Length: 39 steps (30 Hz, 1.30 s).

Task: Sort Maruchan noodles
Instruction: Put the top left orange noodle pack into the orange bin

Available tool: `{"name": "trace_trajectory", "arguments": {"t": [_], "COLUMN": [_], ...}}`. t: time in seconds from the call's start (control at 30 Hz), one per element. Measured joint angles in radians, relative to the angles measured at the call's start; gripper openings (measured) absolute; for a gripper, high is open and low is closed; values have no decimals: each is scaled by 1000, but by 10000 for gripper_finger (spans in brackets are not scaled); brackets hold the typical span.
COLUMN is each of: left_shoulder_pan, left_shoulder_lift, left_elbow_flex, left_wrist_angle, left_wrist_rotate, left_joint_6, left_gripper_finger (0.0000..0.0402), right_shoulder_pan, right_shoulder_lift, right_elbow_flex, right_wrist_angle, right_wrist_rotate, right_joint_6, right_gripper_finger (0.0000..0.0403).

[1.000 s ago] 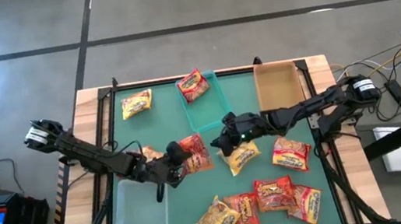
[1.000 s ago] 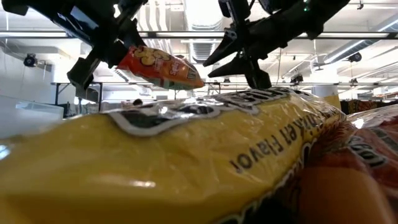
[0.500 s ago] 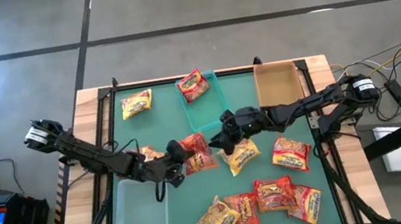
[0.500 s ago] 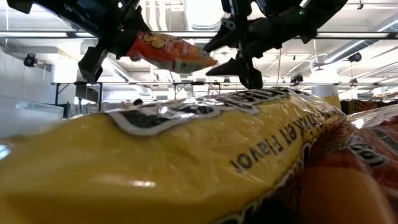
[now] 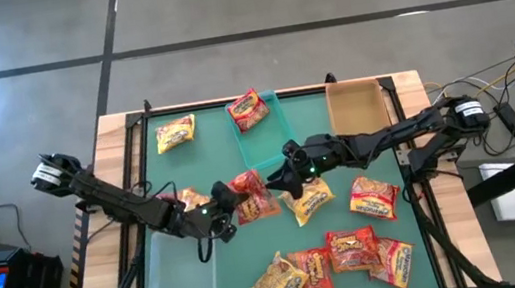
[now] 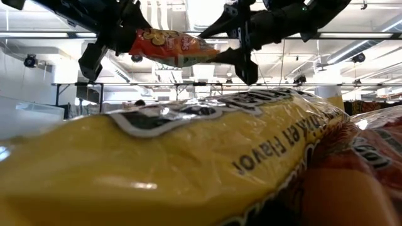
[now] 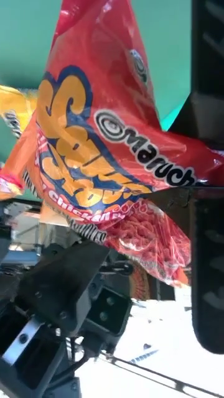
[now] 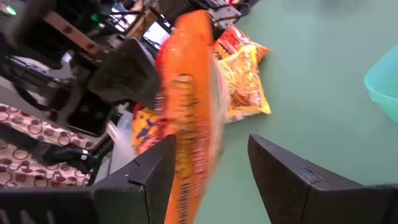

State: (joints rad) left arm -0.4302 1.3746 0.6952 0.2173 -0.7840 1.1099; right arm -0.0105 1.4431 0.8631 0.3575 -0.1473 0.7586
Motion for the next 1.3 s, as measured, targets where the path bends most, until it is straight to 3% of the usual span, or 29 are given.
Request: {"name": "trace_trajectory", "arguments": {"t": [0.23,0.63,1.03,1.3], "left_shoulder_pan": [-27,-23,32,61], "left_shoulder_lift": [0,0,1,75], "left_elbow_flex": [0,0,-2,-2], "left_wrist_angle": [-6,53,189,313], "left_wrist_rotate": [-18,-18,29,38], "left_joint_6": [-54,-9,60,94], "left_gripper_finger": [6,6,6,6], "right_shoulder_pan": [-3,0,0,-2], "right_shoulder_lift": [-29,-19,-19,-19], "right_elbow_flex": [1,1,1,0], "right_wrist_angle": [2,8,70,86], "right_wrist_rotate": [-18,-45,-66,-60], "right_joint_6": [-2,-14,-52,-74], "right_gripper_finger": [192,192,192,191]}}
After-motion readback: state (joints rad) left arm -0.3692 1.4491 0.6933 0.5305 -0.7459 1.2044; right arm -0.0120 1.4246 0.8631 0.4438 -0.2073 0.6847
